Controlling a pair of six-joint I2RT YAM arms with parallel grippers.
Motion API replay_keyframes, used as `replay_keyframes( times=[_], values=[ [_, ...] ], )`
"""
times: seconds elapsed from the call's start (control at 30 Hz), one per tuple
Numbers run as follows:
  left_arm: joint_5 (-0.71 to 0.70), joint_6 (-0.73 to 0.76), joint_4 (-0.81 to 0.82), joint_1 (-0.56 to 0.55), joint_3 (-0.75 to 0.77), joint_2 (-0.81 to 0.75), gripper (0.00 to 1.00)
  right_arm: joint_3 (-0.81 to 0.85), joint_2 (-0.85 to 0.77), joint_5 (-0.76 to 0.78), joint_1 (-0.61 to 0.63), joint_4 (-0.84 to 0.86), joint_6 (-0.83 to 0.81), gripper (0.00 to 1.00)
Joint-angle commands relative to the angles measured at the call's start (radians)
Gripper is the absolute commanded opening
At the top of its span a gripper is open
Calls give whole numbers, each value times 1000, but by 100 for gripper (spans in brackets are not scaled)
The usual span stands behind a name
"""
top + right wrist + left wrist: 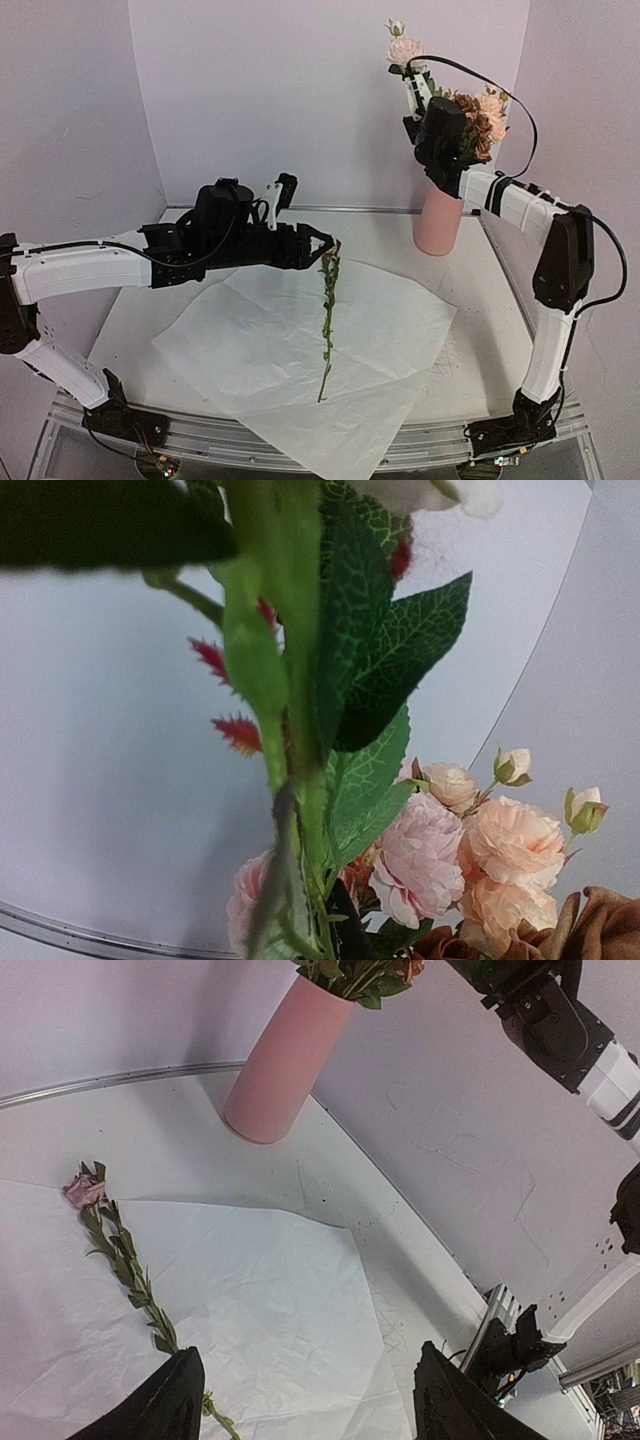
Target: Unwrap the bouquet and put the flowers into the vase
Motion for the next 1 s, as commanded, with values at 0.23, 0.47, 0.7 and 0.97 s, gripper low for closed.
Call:
replay_keyframes(
  times=[0.23, 0.47, 0.7, 0.97],
  values=[
    [-9, 13, -7, -1, 49, -15, 73, -74, 28, 102, -57, 97, 105, 0],
    [-11, 9, -11, 0, 51, -15, 73, -70, -6, 96, -60, 69, 138, 0],
    [2, 8, -11, -1, 67, 11, 73, -35, -99, 27, -60, -55, 228, 0],
    [7, 8, -11, 0, 67, 11, 73, -26, -139, 12, -59, -201, 339, 0]
  ],
)
